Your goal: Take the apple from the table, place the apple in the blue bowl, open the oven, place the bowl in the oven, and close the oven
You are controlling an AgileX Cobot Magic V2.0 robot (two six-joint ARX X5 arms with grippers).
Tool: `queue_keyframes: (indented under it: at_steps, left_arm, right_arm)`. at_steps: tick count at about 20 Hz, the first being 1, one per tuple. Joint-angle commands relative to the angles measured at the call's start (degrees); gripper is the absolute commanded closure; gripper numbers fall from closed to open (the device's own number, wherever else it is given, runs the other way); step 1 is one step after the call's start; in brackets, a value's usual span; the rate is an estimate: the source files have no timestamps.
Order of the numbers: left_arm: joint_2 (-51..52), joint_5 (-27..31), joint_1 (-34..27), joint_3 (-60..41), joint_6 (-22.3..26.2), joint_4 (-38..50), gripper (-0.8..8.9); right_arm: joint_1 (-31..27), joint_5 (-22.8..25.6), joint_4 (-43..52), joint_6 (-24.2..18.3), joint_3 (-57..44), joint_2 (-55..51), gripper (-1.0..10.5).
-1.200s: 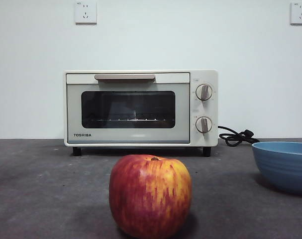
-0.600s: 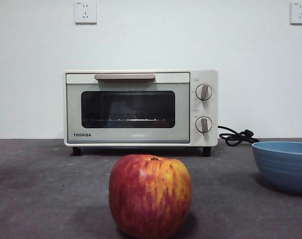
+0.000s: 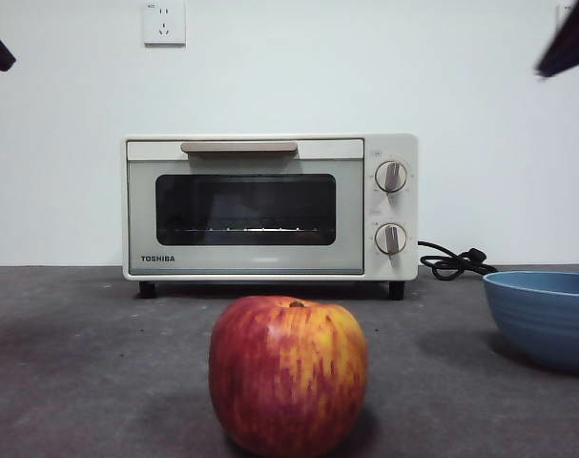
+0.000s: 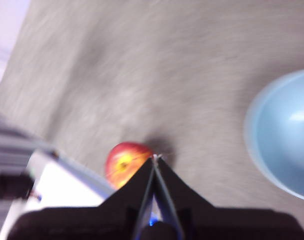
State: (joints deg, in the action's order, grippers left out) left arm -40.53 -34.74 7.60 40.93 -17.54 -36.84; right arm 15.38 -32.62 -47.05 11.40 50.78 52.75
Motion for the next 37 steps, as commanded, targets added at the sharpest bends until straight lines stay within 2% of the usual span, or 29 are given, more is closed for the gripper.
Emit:
queue_keyframes:
  at_steps: [1,6,8,12,16,19,22,25,34,35,37]
  left_arm:
    - [0.09,-0.22,0.85,0.09,1.22,0.02,8.19]
    - [0.09,-0.22,2.64,0.09,1.22,-0.04,8.19]
    - [0.09,-0.20,3.43,0.09,1.22,-0.04,8.19]
    - [0.09,-0.20,4.39,0.09,1.22,-0.02,8.19]
    - [0.04,-0.20,4.50,0.09,1.22,-0.04,8.19]
    - [0.04,-0.20,4.50,0.09,1.22,-0.04,8.19]
    - [0.04,-0.20,4.50,0.09,1.25,-0.04,8.19]
    - [0.04,-0.17,4.50,0.09,1.27,-0.04,8.19]
    - [0.02,0.22,4.50,0.09,1.68,-0.02,8.19]
    - [0.02,0.24,4.50,0.09,1.68,0.02,8.19]
    - [0.02,0.24,4.50,0.09,1.70,0.02,8.19]
  right_arm:
    - [5.33,0.85,2.43,1.60,0.20,1.73,9.5]
    - [18.45,6.99,6.88,5.01,0.42,7.56,9.3]
    - [22.71,10.75,6.78,5.01,0.72,10.03,7.9]
    - [29.44,14.58,6.78,5.18,1.64,15.30,4.9]
    - [34.01,20.06,6.62,5.16,4.39,21.59,3.7]
    - [35.76,20.52,6.34,4.96,7.98,27.30,3.1]
    - [37.22,21.03,4.17,3.58,11.85,33.16,3.1]
    - [38.53,23.52,1.62,2.21,14.71,38.36,3.1]
    - [40.17,24.98,1.64,2.12,15.47,45.62,3.3]
    - [40.15,25.00,1.42,2.12,15.47,45.81,3.6]
    - [40.17,25.18,0.94,2.01,15.47,46.27,5.3]
